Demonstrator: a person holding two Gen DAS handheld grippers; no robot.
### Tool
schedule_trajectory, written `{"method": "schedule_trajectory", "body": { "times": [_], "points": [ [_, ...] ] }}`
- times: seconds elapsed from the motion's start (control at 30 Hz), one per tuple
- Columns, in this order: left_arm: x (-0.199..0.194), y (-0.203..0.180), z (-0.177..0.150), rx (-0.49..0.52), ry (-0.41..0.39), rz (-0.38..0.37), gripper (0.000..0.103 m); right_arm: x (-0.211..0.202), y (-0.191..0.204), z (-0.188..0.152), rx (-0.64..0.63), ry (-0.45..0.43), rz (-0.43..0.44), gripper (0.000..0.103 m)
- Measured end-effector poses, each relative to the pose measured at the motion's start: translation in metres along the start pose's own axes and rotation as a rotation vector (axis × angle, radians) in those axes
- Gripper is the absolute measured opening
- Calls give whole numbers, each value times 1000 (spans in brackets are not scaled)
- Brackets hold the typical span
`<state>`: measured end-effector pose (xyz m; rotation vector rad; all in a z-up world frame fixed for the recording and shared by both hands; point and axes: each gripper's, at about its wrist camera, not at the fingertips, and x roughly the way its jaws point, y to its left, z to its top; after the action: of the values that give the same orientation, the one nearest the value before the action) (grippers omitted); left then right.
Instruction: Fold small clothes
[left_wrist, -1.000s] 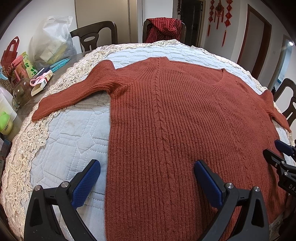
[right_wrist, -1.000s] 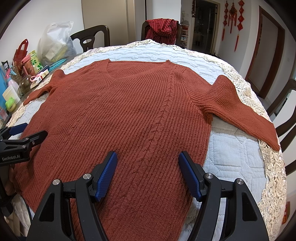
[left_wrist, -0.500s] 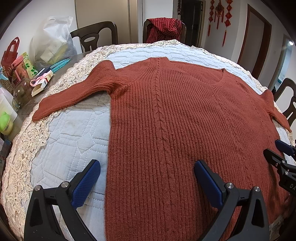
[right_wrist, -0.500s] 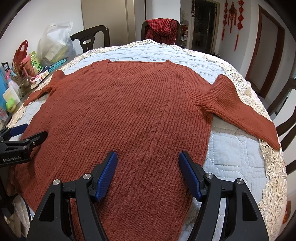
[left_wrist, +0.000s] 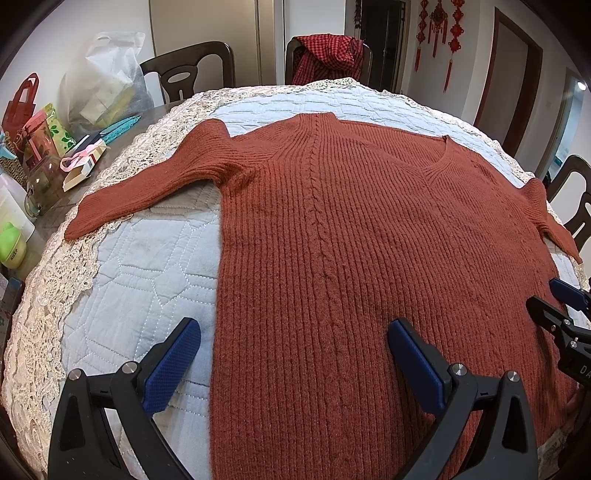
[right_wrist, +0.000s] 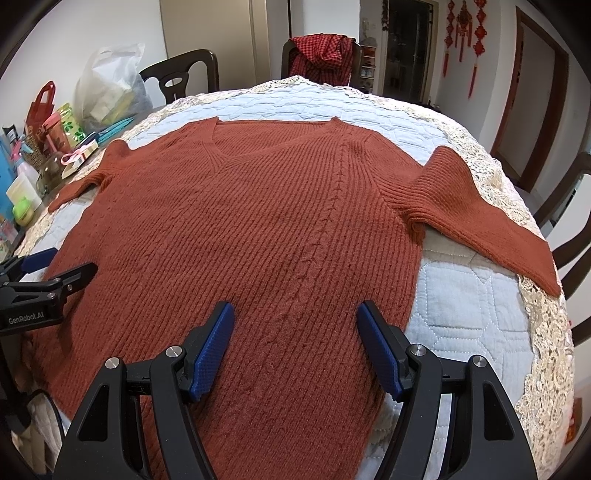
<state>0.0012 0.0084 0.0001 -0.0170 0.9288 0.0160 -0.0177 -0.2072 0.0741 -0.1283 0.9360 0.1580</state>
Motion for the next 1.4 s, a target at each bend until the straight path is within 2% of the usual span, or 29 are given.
{"method": "schedule_trajectory", "body": {
  "times": [0.9,1.07,1.17,1.4],
  "points": [
    [-3,0,1,-1,-4,-11,101,-5,2,3,-2,17,-1,69],
    [-6,7,6,-21,-7,-35,91,-11,7,8,-14,2,22,69],
    [-7,19,13,-50,-18,-44,89,-12,13,12,-22,-6,42,69],
    [1,73,33,-157,-41,12,74,-8,29,26,-55,-15,84,69]
  ]
}}
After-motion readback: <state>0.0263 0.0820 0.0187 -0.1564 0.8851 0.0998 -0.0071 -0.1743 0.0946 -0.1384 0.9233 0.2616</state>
